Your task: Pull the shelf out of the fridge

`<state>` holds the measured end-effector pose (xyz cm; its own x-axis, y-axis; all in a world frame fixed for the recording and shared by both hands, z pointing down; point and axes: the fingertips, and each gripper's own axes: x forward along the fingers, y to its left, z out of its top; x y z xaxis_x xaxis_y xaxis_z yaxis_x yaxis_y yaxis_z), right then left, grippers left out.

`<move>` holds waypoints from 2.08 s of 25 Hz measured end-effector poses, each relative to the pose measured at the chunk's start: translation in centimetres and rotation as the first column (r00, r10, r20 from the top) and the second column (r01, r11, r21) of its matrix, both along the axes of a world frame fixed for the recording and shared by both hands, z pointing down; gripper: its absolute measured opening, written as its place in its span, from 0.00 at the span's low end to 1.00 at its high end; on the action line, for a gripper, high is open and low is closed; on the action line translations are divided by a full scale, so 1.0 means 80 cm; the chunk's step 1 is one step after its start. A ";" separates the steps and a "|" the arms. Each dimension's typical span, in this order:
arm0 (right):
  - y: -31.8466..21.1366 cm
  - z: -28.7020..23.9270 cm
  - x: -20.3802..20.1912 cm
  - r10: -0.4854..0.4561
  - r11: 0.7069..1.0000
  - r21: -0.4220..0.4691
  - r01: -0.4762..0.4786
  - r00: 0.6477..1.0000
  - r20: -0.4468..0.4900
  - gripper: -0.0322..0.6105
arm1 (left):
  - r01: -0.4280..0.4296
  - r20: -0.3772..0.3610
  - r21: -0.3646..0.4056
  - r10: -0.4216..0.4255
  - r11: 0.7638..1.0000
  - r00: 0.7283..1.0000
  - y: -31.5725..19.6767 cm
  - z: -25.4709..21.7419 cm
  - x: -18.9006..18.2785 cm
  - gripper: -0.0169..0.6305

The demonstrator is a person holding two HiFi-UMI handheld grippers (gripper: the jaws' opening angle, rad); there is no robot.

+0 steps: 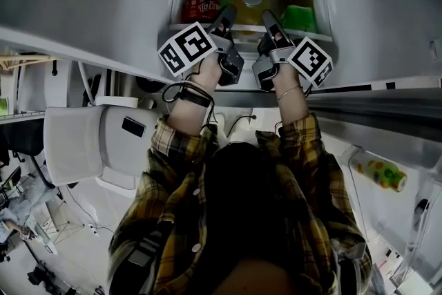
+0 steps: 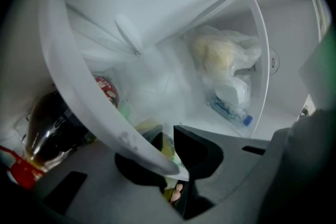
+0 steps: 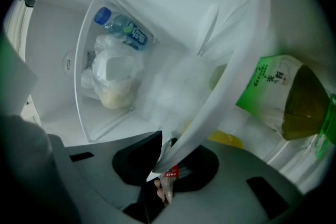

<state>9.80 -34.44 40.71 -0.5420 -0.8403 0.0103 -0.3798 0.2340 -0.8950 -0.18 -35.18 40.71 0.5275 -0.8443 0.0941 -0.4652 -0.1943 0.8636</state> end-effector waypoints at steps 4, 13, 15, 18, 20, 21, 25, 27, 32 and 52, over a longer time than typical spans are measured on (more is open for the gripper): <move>0.000 -0.001 0.002 0.021 1.000 -0.010 -0.020 0.999 0.026 0.16 | 0.008 -0.018 -0.014 -0.008 1.000 1.000 0.000 -0.001 0.001 0.14; 0.013 0.000 0.006 0.020 1.000 -0.016 -0.019 0.999 0.035 0.15 | 0.023 -0.034 -0.026 -0.024 0.999 0.999 0.014 0.001 0.004 0.13; 0.018 0.002 0.005 0.018 1.000 -0.019 -0.017 0.999 0.038 0.15 | 0.025 -0.038 -0.029 -0.026 0.999 0.999 0.020 0.002 0.004 0.13; 0.027 0.002 0.005 0.021 1.000 -0.020 -0.021 0.999 0.039 0.15 | 0.020 -0.045 -0.029 -0.021 0.999 0.999 0.028 0.002 0.004 0.13; 0.032 0.002 0.005 0.020 1.000 -0.021 -0.020 0.999 0.037 0.15 | 0.018 -0.047 -0.027 -0.019 0.999 0.999 0.033 0.002 0.004 0.13; 0.035 0.002 0.005 0.019 1.000 -0.023 -0.018 0.999 0.038 0.15 | 0.018 -0.047 -0.027 -0.020 0.999 0.999 0.036 0.002 0.003 0.13; 0.046 0.004 0.005 0.012 1.000 -0.027 -0.010 0.999 0.047 0.15 | 0.018 -0.051 -0.029 -0.020 0.999 0.999 0.049 0.004 0.004 0.13; 0.051 0.004 0.006 0.009 1.000 -0.027 -0.008 0.999 0.049 0.15 | 0.021 -0.054 -0.029 -0.022 0.999 0.998 0.055 0.004 0.005 0.13; 0.067 0.003 0.008 0.008 1.000 -0.030 -0.006 0.999 0.045 0.15 | 0.026 -0.064 -0.026 -0.027 0.999 0.998 0.071 0.003 0.007 0.12; 0.135 -0.011 0.010 -0.032 0.999 -0.005 0.033 0.997 0.071 0.15 | 0.001 -0.117 -0.019 -0.003 1.000 0.993 0.140 -0.005 0.015 0.11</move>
